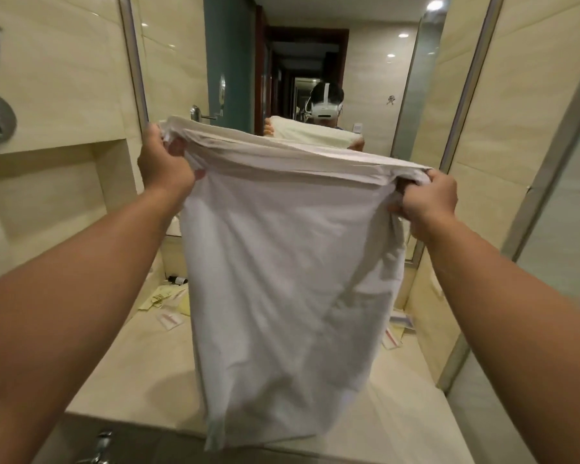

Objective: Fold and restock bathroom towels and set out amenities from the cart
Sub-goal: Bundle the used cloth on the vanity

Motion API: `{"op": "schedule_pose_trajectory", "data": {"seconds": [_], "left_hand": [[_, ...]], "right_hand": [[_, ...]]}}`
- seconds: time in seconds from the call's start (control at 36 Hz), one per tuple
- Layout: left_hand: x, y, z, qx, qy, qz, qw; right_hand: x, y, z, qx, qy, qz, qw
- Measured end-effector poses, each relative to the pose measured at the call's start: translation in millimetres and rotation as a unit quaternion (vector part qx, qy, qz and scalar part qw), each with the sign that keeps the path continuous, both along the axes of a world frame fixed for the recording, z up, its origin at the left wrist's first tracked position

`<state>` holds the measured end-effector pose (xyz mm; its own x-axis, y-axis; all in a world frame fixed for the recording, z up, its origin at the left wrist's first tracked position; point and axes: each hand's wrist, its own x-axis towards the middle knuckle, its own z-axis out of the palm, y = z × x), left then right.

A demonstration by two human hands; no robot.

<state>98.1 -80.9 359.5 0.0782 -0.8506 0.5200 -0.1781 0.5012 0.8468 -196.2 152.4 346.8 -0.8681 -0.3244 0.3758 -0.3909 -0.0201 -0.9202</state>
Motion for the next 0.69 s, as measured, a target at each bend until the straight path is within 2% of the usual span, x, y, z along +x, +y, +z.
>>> {"op": "schedule_pose_trajectory", "data": {"seconds": [0.03,0.06,0.14,0.17,0.28,0.53,0.61,0.69], "left_hand": [[2,3,0,-0.004,-0.014,-0.007,1.000],[4,6,1,-0.007,-0.026,-0.011,1.000],[15,19,2,-0.037,-0.036,0.032,0.998],[20,23,1,-0.042,-0.031,0.044,0.998],[45,43,-4,-0.045,-0.033,0.028,0.998],[117,93,-25,-0.008,-0.046,0.026,0.999],[144,113,-30,-0.011,-0.032,0.026,0.999],[168,138,-32,-0.055,0.014,0.033,0.998]], "right_hand": [[-1,1,4,-0.034,-0.060,0.036,0.997],[-2,3,5,-0.043,-0.072,0.040,0.996],[-1,16,-4,-0.034,0.099,-0.057,0.993],[0,22,-8,-0.039,0.128,-0.072,0.988],[18,42,-18,-0.061,0.122,-0.065,0.988],[115,100,-38,-0.061,0.194,-0.129,0.970],[152,122,-44,-0.077,0.201,-0.147,0.965],[189,143,-46,-0.091,0.211,-0.176,0.957]]}}
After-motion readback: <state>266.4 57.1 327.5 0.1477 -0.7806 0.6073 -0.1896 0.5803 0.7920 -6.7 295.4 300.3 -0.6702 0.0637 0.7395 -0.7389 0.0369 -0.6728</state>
